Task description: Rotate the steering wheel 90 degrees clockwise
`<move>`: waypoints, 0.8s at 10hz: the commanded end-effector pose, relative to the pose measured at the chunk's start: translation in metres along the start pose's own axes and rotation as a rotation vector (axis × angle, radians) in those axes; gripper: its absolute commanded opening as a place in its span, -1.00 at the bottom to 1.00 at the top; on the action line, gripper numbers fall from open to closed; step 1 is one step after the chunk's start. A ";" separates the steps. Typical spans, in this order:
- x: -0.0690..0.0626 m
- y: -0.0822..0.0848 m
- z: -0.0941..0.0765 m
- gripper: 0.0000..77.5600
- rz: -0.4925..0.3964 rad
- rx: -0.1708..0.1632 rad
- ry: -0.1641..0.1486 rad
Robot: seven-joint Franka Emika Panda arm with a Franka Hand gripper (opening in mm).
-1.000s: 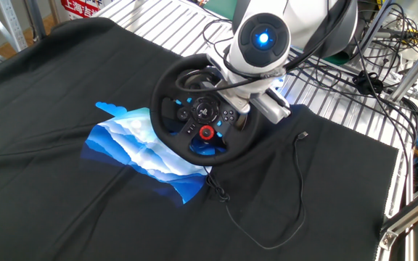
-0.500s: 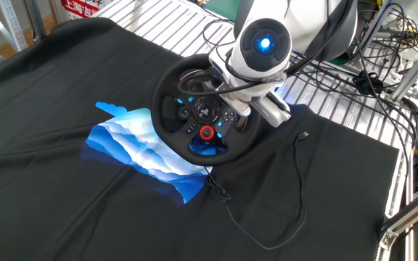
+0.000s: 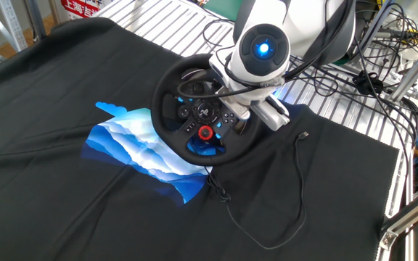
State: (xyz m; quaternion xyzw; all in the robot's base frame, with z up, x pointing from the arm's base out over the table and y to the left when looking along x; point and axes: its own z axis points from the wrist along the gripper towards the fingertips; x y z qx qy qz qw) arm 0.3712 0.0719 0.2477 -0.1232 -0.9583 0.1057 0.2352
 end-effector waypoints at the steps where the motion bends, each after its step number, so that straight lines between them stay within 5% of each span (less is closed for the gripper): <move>1: -0.005 0.003 -0.001 -0.97 0.027 -0.014 -0.002; 8: -0.009 0.005 -0.002 -0.97 0.070 -0.019 -0.027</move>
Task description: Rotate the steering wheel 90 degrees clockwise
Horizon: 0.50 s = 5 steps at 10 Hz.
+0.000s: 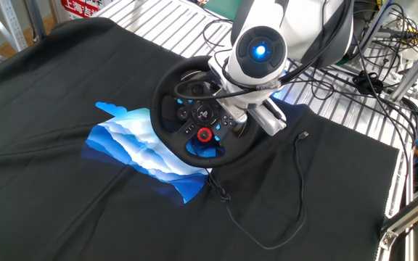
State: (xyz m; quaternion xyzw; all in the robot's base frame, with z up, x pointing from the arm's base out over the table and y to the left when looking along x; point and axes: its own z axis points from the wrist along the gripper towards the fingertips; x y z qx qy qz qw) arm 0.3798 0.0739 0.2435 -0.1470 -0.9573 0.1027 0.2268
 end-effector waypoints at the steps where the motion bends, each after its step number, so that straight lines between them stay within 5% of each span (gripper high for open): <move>1: 0.001 -0.001 -0.003 -0.97 0.022 0.001 -0.015; 5: -0.003 -0.005 -0.017 -0.97 0.018 0.000 0.002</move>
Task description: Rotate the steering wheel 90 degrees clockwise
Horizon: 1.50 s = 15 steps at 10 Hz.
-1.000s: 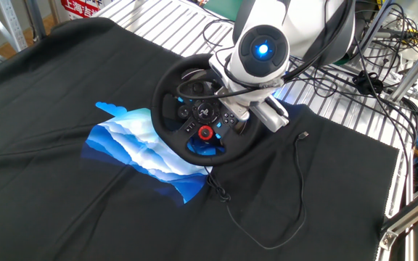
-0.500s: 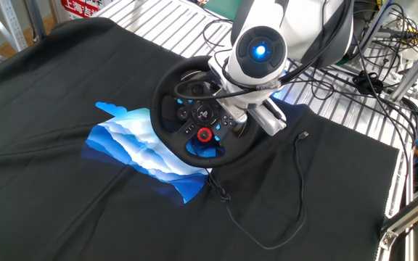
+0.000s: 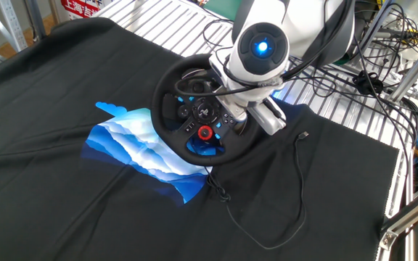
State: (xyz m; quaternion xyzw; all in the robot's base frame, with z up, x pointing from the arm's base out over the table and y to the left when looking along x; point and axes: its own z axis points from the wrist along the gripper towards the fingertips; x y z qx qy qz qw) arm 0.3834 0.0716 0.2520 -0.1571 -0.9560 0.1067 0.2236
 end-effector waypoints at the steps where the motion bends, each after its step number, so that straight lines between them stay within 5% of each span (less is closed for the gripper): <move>1: -0.005 0.000 -0.007 -0.97 -0.001 -0.002 0.005; 15: -0.030 0.032 0.017 -0.97 0.053 -0.024 -0.028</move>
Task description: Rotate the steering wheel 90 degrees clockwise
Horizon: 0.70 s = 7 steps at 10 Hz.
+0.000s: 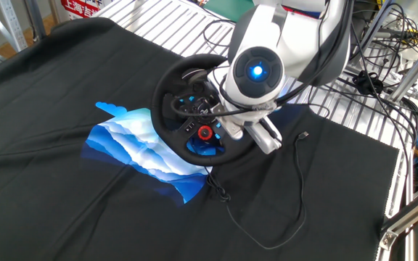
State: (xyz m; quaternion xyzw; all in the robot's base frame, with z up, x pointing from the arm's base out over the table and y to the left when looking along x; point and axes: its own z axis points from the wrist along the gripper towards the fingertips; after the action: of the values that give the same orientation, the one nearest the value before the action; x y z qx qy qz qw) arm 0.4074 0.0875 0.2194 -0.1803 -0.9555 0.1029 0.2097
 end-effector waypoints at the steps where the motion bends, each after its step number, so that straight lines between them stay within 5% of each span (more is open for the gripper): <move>1: -0.002 0.003 0.003 -0.97 0.017 -0.002 -0.008; 7: -0.001 0.006 0.014 -0.97 0.028 0.004 -0.005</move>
State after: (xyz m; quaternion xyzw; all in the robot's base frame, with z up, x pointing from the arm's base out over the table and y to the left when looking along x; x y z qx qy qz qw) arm 0.4032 0.0907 0.2042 -0.1926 -0.9530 0.1082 0.2072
